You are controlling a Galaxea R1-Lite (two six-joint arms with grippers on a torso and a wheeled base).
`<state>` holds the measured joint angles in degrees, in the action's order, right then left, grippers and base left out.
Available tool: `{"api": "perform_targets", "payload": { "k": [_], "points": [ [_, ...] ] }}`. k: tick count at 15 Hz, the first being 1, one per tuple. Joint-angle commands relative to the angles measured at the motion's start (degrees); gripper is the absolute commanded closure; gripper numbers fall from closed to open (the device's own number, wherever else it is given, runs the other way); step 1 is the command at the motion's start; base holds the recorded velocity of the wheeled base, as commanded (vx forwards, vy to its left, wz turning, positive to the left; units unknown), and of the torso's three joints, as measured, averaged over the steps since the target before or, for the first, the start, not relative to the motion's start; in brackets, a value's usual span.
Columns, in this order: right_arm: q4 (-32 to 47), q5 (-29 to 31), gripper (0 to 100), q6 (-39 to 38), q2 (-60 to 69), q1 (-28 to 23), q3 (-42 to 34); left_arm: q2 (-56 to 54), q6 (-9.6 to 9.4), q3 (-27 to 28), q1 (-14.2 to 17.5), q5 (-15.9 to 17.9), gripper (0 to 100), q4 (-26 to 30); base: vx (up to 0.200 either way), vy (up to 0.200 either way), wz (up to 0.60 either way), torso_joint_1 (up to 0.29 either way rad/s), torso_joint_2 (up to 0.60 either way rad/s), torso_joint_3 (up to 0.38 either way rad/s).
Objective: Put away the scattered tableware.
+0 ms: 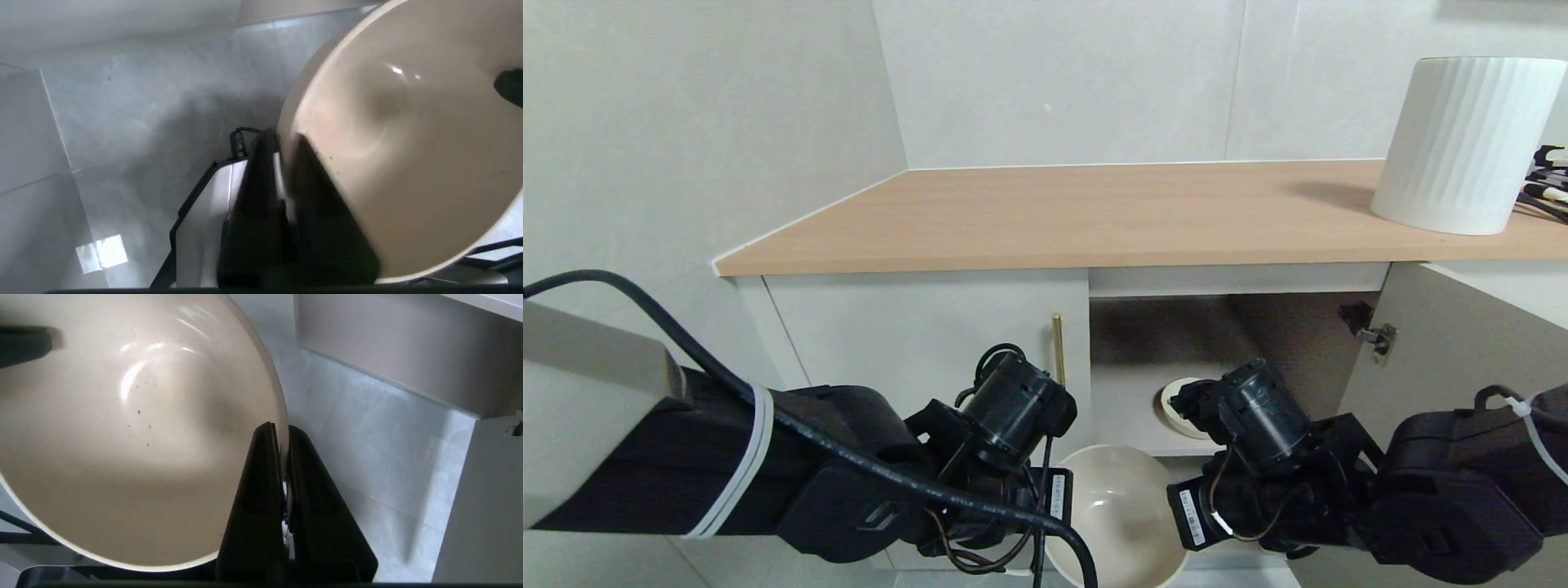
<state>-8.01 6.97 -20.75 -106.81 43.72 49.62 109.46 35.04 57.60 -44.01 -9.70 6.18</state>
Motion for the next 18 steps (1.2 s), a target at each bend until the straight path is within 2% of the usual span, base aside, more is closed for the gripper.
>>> {"api": "perform_targets", "payload": {
  "k": [1, 8, 14, 18],
  "points": [
    [-0.1, -0.1, 100, 0.0, -0.2, 0.1, 0.0, 0.1, 0.03, 0.1, 0.0, 0.0, 0, -0.1, 0.0, 0.0, 0.0, 0.0, 0.0, 0.0],
    [-0.1, 0.1, 100, 0.1, -2.2, -0.6, 0.5, -0.2, 0.03, 0.1, 0.2, 0.0, 0, -0.1, 0.0, 0.0, 0.0, 0.0, 0.0, 0.0],
    [-0.4, 0.1, 100, -0.1, -5.9, -11.7, 4.0, -0.3, 0.03, 0.1, 0.2, -0.1, 0, -0.1, 0.0, 0.0, 0.0, 0.0, 0.0, 0.0],
    [-12.1, 1.2, 100, -2.8, -11.9, -17.3, 4.8, -0.4, 0.03, 0.1, 0.2, -0.1, 0, -0.1, 0.0, 0.0, 0.0, 0.0, 0.0, 0.0]
  ]
}}
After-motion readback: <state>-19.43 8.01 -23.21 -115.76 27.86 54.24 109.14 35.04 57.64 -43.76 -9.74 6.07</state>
